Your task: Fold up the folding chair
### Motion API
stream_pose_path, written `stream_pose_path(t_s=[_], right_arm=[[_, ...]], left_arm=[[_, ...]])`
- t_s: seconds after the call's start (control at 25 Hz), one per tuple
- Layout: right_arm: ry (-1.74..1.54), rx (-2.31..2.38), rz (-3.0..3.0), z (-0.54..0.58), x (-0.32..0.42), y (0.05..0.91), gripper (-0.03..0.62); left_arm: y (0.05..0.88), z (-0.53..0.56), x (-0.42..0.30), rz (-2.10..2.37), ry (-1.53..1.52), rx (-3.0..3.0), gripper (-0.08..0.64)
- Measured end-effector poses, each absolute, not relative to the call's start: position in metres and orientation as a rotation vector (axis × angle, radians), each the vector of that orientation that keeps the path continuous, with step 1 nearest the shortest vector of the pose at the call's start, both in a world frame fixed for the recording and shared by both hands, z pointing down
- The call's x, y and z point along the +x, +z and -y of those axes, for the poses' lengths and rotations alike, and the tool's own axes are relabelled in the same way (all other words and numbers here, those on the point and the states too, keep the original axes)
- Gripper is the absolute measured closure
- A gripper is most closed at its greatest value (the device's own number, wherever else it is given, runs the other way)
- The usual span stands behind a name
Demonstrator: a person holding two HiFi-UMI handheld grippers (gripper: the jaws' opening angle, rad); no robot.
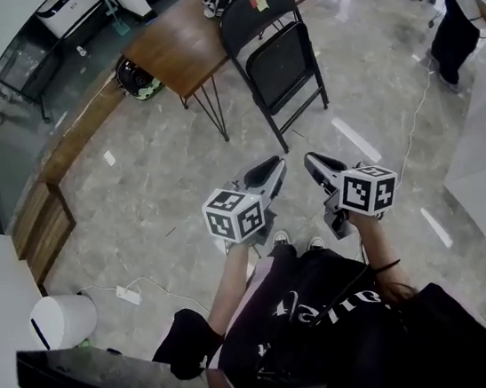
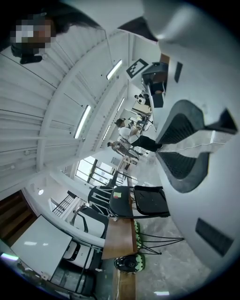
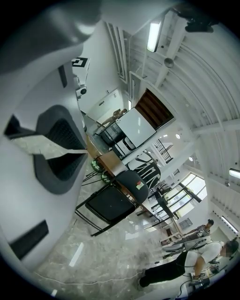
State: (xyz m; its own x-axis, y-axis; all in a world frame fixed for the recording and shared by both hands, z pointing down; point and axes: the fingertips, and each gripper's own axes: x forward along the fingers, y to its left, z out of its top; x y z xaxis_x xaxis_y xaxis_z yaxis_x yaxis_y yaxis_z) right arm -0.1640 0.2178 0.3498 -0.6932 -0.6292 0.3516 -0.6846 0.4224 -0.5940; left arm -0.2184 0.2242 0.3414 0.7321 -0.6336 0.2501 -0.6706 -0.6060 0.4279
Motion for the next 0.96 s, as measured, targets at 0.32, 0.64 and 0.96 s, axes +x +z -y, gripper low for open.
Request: stream_pose_path(t_s=[0.32, 0.64, 0.96], right_arm=[[1.125, 1.169, 2.602, -0.223, -0.145, 0.345, 0.557], [1.121, 1.131, 2.613, -0.224, -0.144, 0.345, 0.557], [1.134, 1.118, 2.608, -0.213, -0.146, 0.351, 0.557]], left_arm=[[0.340, -0.231, -0.197, 1.009, 0.088, 2.418, 0.503], [0.340, -0.232, -0.192, 1.025, 0.101, 2.414, 0.503], [0.347, -0.223, -0.194, 1.032, 0.116, 2.398, 0.503]])
